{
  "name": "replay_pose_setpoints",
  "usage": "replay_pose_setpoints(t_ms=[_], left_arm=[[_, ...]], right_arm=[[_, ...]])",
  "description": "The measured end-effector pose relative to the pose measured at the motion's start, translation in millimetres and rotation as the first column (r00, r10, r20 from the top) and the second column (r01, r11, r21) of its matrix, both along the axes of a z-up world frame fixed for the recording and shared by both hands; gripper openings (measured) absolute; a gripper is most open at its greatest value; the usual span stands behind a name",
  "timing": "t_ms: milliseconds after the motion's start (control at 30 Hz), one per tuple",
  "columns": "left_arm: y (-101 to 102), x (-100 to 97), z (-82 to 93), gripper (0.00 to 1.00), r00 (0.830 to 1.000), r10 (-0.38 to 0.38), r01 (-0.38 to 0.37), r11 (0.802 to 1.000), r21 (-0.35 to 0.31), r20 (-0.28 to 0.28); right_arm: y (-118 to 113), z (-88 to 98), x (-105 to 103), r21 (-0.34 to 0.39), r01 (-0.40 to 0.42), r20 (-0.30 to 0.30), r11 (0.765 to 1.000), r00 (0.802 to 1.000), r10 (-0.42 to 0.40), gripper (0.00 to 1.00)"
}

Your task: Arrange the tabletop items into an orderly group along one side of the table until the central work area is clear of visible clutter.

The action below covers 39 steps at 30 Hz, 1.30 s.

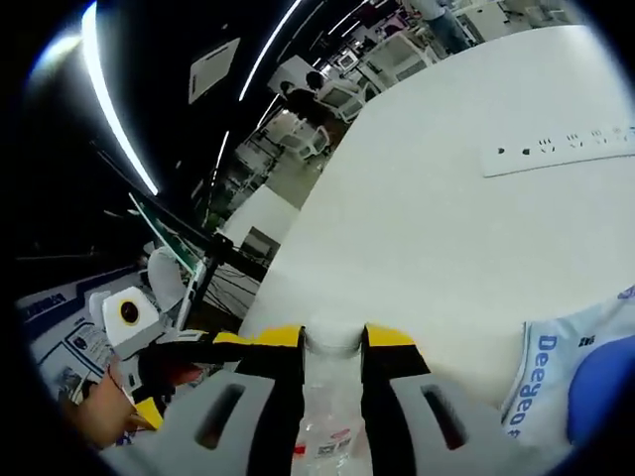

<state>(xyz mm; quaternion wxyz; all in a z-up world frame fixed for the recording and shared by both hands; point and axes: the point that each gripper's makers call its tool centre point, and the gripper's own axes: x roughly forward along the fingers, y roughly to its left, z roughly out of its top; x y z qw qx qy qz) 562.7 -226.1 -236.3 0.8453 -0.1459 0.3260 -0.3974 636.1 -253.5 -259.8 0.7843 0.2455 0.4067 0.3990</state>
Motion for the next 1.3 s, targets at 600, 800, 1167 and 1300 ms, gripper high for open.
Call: replay_pose_setpoints(t_ms=[600, 800, 1167, 1300], left_arm=[[-29, 3.3, -36.9, 0.69, 0.980, -0.168, 0.163, 0.985, -0.050, -0.104], [-39, -0.8, -42.4, 0.58, 0.969, -0.220, 0.213, 0.975, -0.069, -0.115], [-44, -5.9, -42.7, 0.41, 0.954, -0.287, 0.281, 0.957, -0.076, -0.082], [-45, -7.1, -39.7, 0.40, 0.953, -0.296, 0.291, 0.954, -0.070, -0.062]], right_arm=[[7, 11.4, -7, -0.021, -0.049, 0.076, 0.999, 0.996, 0.051, 0.18], [7, 17.7, -13, -0.033, -0.057, 0.100, 0.998, 0.993, 0.060, 0.18], [9, 32.3, -24, -0.078, -0.061, 0.189, 0.995, 0.979, 0.075, 0.18], [10, 38.3, -28, -0.102, -0.069, 0.222, 0.992, 0.971, 0.090, 0.18]])
